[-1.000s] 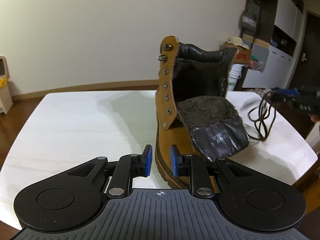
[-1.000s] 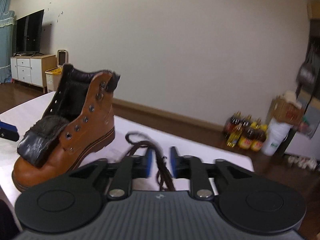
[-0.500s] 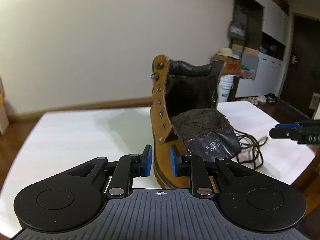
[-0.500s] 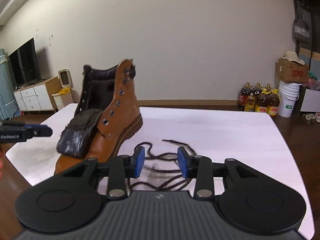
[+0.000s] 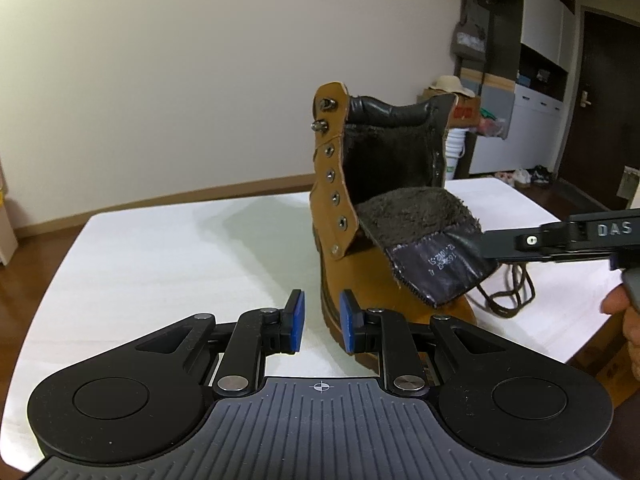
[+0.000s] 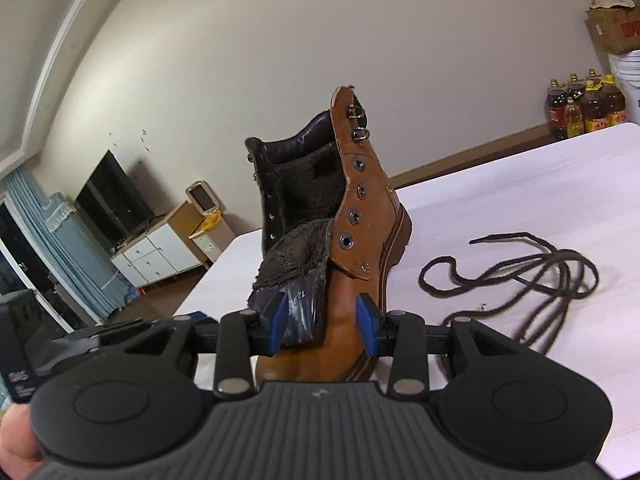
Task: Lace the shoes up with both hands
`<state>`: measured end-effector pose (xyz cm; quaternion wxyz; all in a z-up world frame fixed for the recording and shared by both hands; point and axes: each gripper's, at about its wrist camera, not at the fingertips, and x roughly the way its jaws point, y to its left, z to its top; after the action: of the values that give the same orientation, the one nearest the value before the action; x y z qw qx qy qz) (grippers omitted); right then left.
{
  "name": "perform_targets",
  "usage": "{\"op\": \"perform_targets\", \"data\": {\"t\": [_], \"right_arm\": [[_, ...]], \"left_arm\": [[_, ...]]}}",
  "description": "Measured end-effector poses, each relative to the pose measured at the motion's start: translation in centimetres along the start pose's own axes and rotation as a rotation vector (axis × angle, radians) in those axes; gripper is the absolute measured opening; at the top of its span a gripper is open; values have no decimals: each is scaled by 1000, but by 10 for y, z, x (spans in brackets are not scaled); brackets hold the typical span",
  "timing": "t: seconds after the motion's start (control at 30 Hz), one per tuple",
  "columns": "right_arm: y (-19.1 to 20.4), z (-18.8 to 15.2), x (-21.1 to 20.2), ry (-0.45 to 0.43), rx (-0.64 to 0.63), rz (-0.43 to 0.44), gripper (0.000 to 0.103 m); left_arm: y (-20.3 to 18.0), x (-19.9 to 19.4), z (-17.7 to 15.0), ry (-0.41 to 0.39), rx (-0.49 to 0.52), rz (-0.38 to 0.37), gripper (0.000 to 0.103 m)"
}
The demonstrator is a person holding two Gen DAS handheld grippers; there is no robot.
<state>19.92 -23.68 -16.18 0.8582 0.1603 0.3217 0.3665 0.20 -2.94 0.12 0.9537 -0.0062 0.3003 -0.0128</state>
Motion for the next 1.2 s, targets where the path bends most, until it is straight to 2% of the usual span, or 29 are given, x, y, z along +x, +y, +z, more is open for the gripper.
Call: {"op": "perform_targets", "data": {"t": [0.17, 0.23, 0.33, 0.47, 0.57, 0.67, 0.77, 0.87, 1.0, 1.13, 1.2], "right_arm": [[7, -7, 9, 24, 30, 89, 40], [15, -9, 6, -15, -12, 143, 43], [32, -9, -1, -91, -124, 169, 43], [56, -10, 9, -124, -355, 87, 42], [74, -16, 18, -175, -533, -27, 40], [88, -13, 30, -212, -623, -139, 37], [91, -6, 43, -207, -617, -270, 34], [90, 4, 57, -187, -552, -354, 34], [89, 7, 70, -150, -521, -392, 39], [78, 6, 84, -81, -483, -473, 37], [76, 5, 77, -95, -460, -452, 37]], "left_arm": [[8, -1, -2, -5, 1, 3, 21], [12, 0, -2, -10, -5, 4, 21], [17, 2, -2, -13, -14, -1, 21], [19, 3, 0, -16, -16, -15, 21], [18, 5, 1, -19, -9, -23, 21], [17, 7, 1, -14, 1, -37, 21], [15, 9, -1, -14, 8, -46, 21], [17, 11, -1, -16, 4, -52, 21], [21, 15, -2, -16, -6, -54, 21], [21, 16, -4, -10, -5, -59, 21], [22, 16, -5, -11, -6, -59, 21]]}}
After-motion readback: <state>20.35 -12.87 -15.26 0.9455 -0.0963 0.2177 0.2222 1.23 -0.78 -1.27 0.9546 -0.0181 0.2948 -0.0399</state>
